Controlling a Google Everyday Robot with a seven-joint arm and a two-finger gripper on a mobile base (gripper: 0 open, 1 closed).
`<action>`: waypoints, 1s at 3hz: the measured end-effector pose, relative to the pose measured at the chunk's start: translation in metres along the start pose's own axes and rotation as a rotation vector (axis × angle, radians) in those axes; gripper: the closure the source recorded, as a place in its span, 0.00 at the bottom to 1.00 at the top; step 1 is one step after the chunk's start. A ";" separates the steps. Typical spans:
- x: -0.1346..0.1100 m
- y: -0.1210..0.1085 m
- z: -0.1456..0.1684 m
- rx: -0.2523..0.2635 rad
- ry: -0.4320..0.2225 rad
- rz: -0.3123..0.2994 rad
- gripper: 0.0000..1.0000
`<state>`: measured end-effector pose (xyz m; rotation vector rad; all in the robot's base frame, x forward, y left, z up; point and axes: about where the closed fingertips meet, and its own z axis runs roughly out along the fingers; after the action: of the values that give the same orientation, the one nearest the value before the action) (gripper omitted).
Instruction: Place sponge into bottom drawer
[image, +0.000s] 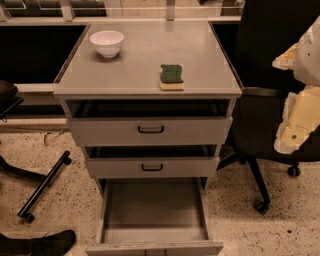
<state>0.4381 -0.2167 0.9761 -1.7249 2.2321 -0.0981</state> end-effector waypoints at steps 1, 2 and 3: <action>-0.001 -0.003 0.001 0.010 -0.007 0.000 0.00; -0.005 -0.018 0.017 0.030 -0.073 0.011 0.00; -0.010 -0.044 0.056 0.060 -0.194 0.098 0.00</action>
Offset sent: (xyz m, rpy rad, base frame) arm 0.0643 0.0037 -0.0368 0.1949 -0.1076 0.0063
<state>0.4975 -0.2111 0.9361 -1.5215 2.1450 0.0233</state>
